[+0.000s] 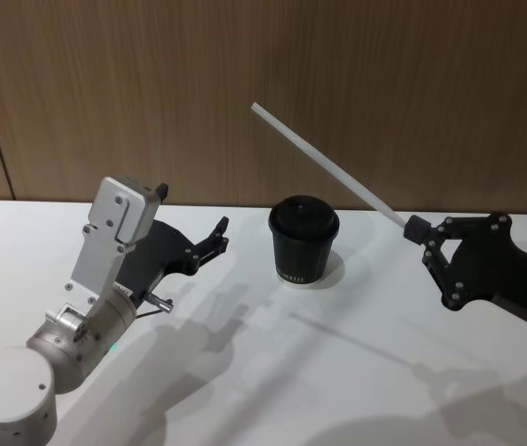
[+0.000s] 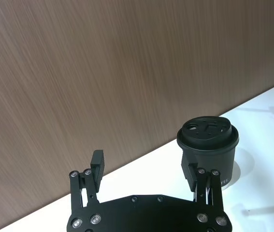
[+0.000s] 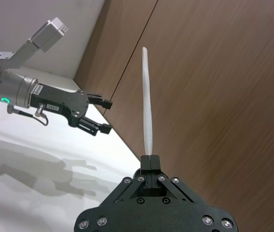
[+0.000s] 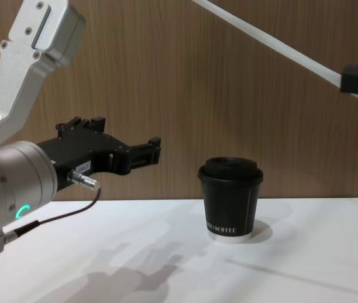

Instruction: Pick up the straw with one hand, pass it to the other hand, and insert it into the cup.

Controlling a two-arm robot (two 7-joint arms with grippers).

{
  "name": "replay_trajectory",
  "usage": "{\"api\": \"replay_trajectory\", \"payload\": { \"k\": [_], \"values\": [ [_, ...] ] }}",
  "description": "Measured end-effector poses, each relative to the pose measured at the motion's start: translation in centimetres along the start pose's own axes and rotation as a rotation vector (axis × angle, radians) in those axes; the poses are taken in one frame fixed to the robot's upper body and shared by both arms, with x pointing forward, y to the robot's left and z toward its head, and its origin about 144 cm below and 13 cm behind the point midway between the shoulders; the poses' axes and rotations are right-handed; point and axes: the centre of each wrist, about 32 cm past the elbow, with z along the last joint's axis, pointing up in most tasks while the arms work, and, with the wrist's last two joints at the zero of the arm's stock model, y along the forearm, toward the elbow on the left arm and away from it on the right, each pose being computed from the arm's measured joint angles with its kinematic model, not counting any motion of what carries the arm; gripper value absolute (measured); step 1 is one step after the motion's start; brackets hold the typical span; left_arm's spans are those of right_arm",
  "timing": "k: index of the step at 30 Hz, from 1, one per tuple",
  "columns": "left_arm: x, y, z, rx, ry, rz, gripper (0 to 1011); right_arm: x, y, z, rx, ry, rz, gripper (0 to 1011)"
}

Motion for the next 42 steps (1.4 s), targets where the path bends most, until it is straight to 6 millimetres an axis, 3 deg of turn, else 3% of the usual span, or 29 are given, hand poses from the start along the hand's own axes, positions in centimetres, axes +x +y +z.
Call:
{"api": "replay_trajectory", "payload": {
  "k": [42],
  "values": [
    [-0.01,-0.01,0.0,0.0,0.0,0.0,1003,-0.48,0.8,0.14,0.029,0.01,0.022,0]
  ]
}}
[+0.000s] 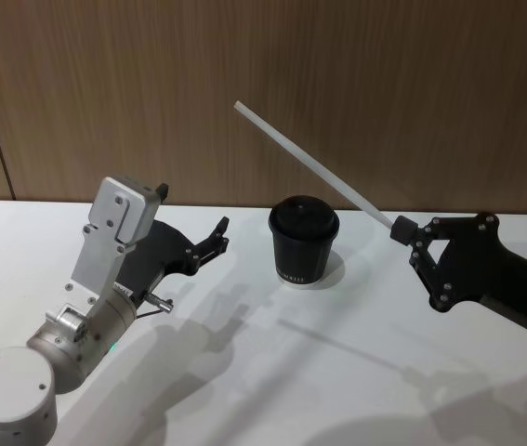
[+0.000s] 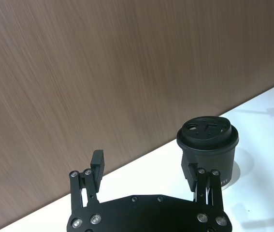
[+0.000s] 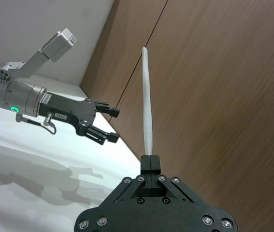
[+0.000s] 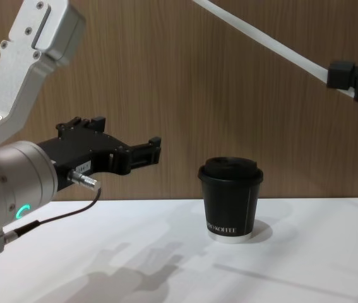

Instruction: Pick up the straw with one hand, pass it to the other hand, and insert it into the cup.

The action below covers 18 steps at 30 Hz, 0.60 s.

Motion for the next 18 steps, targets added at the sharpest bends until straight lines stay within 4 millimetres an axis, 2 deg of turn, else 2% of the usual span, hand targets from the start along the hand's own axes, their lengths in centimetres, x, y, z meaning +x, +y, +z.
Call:
{"api": "replay_trajectory", "payload": {
  "k": [18],
  "values": [
    [1.1,-1.6,-0.3,-0.03,0.103,-0.132,1003,0.0,0.0,0.0,0.0,0.0,0.0,0]
  ]
}}
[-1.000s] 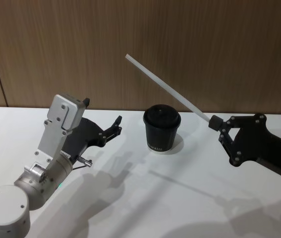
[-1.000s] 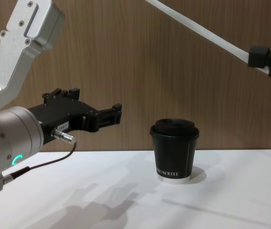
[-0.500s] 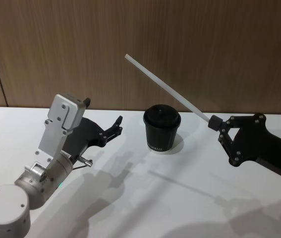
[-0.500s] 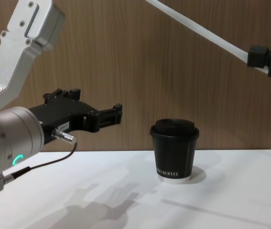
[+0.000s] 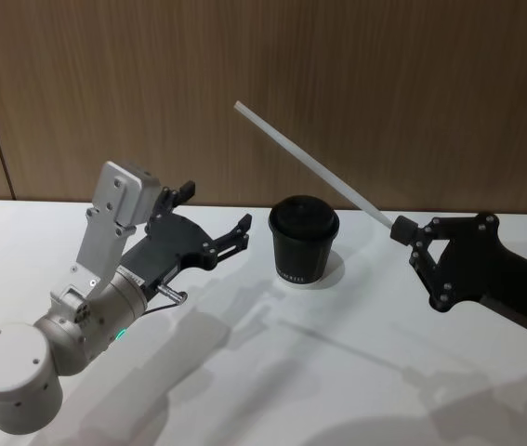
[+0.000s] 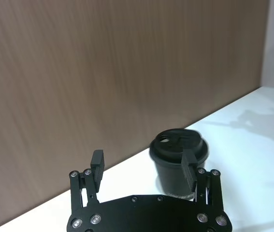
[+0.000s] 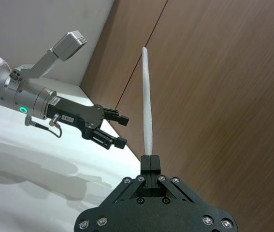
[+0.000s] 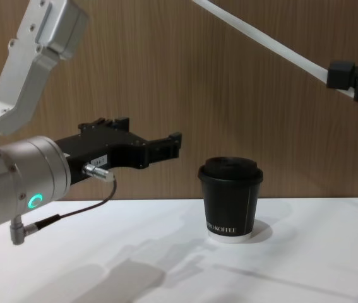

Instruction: Pick up the straw with one hand, pass it to the other hand, and insert it into the cup.

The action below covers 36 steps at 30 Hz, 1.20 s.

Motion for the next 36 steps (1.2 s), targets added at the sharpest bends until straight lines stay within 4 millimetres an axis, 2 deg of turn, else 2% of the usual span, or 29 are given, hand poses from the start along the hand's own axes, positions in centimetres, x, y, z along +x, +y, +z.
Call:
{"api": "replay_trajectory", "payload": {
  "k": [13,26,36],
  "values": [
    [1.9,-0.7,-0.1,-0.056,0.164,-0.162,1003,0.0,0.0,0.0,0.0,0.0,0.0,0],
    [3.9,-0.4,0.0,-0.11,0.282,-0.324,1003,0.0,0.0,0.0,0.0,0.0,0.0,0],
    [4.6,-0.3,-0.1,-0.172,0.347,-0.429,1003,0.0,0.0,0.0,0.0,0.0,0.0,0]
  ]
}}
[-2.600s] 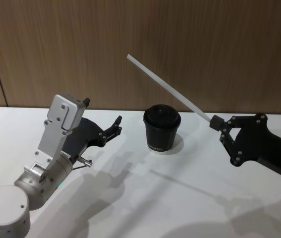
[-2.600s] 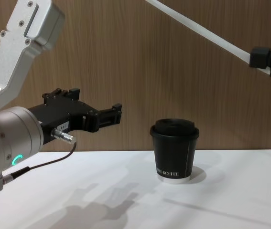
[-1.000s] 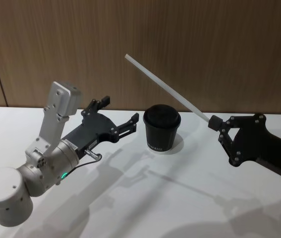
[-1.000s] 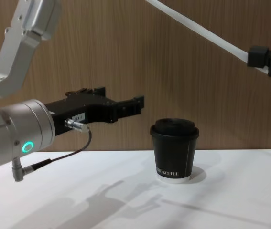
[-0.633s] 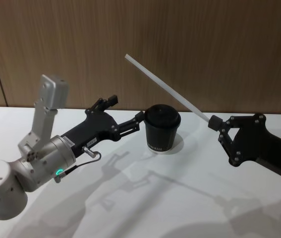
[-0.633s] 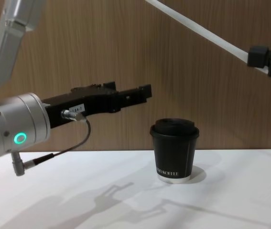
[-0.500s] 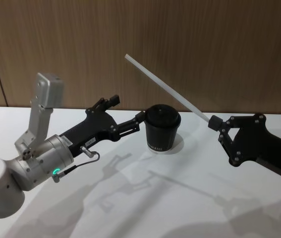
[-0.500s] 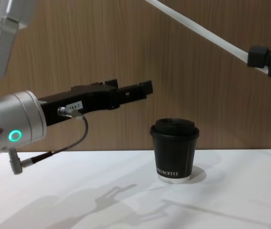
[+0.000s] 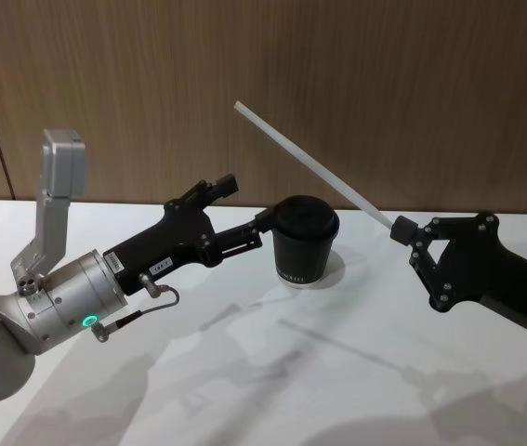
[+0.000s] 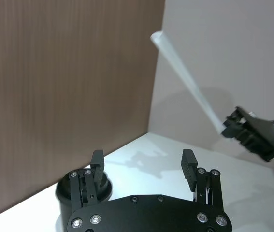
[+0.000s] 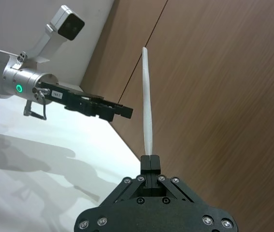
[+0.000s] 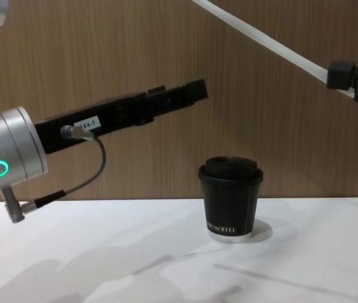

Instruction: Pick up the straw with one hand, pass it to the other hand, and insert it into the cup.

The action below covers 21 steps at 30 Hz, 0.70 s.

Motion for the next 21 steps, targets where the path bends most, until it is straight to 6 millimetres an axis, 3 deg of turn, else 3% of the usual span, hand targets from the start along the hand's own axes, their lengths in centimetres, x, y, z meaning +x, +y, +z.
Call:
{"api": "replay_trajectory", "payload": {
  "k": [21],
  "values": [
    [-0.1,-1.4,-0.4,-0.149,0.068,-0.131,1003,0.0,0.0,0.0,0.0,0.0,0.0,0]
  ]
}}
